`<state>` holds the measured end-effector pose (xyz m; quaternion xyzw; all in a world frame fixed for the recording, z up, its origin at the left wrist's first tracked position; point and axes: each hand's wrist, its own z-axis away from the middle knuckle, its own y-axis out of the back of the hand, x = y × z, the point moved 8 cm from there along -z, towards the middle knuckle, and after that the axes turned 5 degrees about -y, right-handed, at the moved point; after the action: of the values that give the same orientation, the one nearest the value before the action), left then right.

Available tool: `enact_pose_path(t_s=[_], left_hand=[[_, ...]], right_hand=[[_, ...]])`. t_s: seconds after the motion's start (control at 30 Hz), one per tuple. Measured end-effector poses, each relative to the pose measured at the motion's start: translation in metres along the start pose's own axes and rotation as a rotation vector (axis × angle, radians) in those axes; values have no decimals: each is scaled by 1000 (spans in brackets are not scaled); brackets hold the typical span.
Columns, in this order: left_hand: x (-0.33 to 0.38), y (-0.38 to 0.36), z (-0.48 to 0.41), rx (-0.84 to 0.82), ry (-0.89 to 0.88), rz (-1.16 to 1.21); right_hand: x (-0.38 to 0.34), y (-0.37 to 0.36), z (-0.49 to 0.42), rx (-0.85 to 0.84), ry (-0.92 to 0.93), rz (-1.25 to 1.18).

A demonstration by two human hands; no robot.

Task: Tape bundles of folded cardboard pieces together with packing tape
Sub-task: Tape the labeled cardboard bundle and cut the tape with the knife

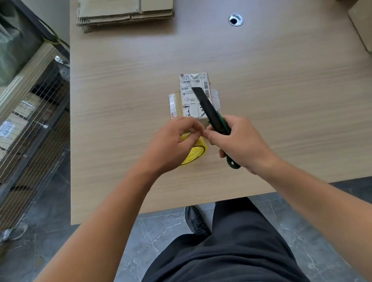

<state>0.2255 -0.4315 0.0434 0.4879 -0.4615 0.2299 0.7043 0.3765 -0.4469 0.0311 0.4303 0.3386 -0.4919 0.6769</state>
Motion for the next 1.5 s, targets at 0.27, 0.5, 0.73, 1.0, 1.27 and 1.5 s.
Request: enact_pose_path(t_s=[0.27, 0.5, 0.73, 1.0, 1.27, 1.5], left_hand=[[0, 5, 12, -6, 106, -7], [12, 2, 12, 37, 53, 81], [-13, 14, 12, -18, 91, 314], [-48, 50, -46, -36, 162, -463], [-82, 35, -75, -10, 70, -641], [-77, 31, -82, 24, -145, -720]], right_hand=[[-2, 10, -1, -65, -44, -68], [-7, 12, 5, -101, -71, -207], [-1, 39, 0, -18, -61, -350], [48, 27, -45, 192, -111, -384], [96, 16, -84, 196, -207, -381], [102, 15, -112, 97, -158, -252]])
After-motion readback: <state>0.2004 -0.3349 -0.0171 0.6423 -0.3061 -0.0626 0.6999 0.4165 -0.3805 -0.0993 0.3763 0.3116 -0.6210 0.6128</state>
